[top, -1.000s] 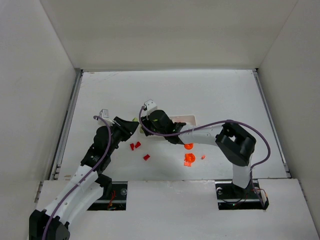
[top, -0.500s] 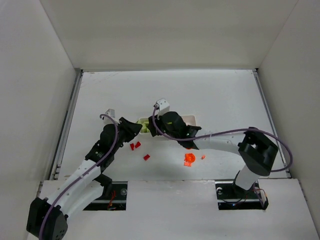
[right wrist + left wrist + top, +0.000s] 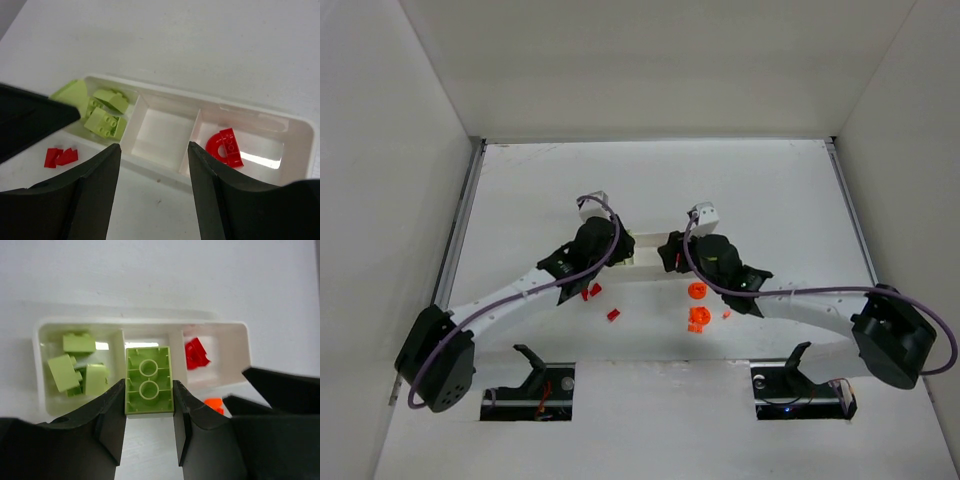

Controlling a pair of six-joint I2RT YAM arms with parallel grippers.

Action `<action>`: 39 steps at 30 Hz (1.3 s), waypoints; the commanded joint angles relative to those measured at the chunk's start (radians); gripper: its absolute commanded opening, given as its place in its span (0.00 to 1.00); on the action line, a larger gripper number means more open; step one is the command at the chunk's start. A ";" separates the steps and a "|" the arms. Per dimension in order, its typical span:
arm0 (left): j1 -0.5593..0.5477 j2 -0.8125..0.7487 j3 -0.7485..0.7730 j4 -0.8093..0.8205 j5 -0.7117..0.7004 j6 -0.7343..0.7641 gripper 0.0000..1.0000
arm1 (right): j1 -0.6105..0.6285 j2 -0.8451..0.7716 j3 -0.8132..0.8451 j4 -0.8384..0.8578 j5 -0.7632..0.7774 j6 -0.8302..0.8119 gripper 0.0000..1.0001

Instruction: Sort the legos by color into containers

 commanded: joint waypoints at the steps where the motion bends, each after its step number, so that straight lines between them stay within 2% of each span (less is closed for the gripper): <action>1: 0.007 0.053 0.080 -0.054 -0.132 0.126 0.12 | -0.004 -0.039 -0.032 0.082 0.008 0.023 0.62; 13: 0.065 0.184 0.164 -0.123 -0.131 0.215 0.14 | -0.006 -0.069 -0.056 0.106 -0.007 0.029 0.62; 39: 0.065 0.340 0.242 -0.127 -0.100 0.261 0.23 | -0.007 -0.090 -0.073 0.121 -0.013 0.033 0.65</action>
